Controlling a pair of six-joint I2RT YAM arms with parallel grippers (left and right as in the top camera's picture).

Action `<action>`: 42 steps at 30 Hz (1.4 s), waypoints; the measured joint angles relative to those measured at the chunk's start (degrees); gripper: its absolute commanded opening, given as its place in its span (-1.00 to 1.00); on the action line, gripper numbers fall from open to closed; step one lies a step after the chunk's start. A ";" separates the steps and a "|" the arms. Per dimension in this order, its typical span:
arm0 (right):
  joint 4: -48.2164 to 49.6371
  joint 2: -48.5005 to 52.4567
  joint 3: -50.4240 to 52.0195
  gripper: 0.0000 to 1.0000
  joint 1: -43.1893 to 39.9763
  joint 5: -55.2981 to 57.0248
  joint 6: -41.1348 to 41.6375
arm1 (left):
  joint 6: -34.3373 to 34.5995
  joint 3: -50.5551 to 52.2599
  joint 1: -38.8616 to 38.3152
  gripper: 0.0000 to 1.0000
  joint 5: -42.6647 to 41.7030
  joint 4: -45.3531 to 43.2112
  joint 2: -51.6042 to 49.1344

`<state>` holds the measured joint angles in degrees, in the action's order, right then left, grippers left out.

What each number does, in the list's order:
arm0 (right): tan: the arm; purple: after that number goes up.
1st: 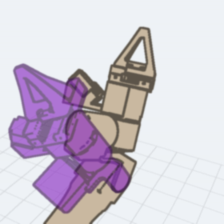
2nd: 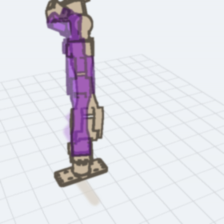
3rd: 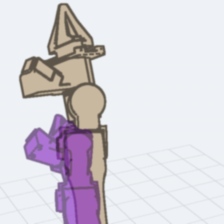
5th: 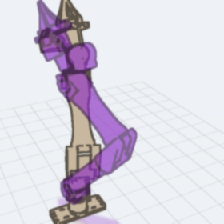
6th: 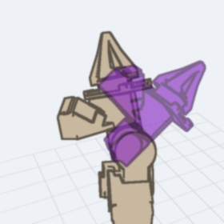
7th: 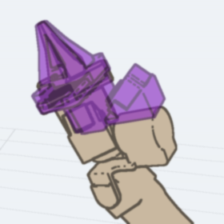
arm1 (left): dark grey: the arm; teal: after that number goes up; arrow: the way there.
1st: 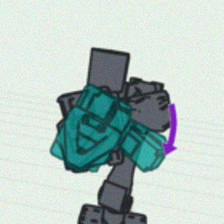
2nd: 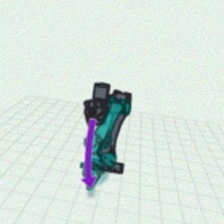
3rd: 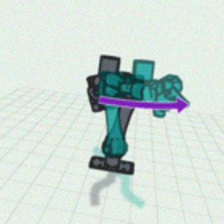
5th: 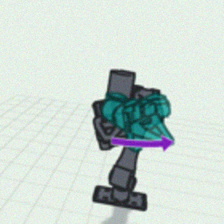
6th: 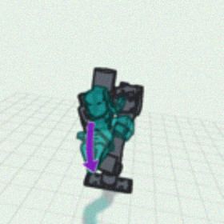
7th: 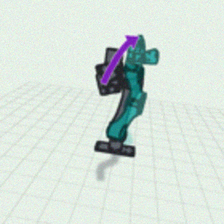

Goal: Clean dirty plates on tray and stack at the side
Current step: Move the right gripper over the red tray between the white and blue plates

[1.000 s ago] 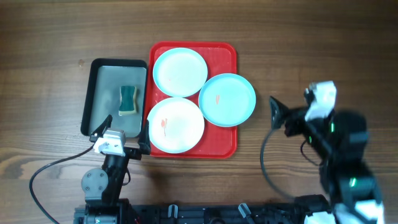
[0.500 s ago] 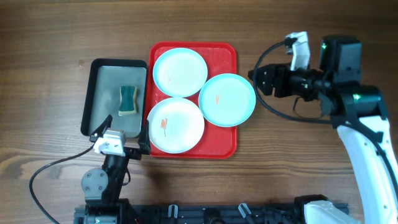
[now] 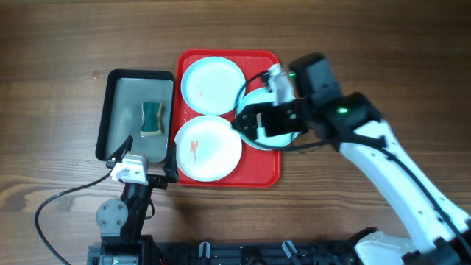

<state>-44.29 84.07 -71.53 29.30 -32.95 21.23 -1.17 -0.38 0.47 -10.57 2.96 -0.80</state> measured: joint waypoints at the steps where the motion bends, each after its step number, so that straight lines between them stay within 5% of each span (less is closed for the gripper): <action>1: 0.22 0.94 0.00 0.74 0.85 0.02 0.28 | 0.00 0.00 0.00 1.00 0.00 0.00 0.00; 3: 0.76 3.30 0.00 0.24 2.49 0.04 1.01 | 0.00 0.00 0.00 1.00 0.00 0.00 0.00; 6: 0.92 7.04 0.00 -0.25 4.42 0.94 3.04 | 0.00 0.00 0.00 1.00 0.00 0.00 0.00; 21: 2.23 19.47 0.00 -0.27 11.72 20.81 18.10 | 0.00 0.00 0.00 1.00 0.00 0.00 0.00; 42: 4.09 25.62 0.00 -0.45 11.93 27.30 20.81 | 0.00 0.00 0.00 1.00 0.00 0.00 0.00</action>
<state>-40.21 109.69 -71.53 41.23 -5.65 42.04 -1.17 -0.38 0.47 -10.57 2.96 -0.80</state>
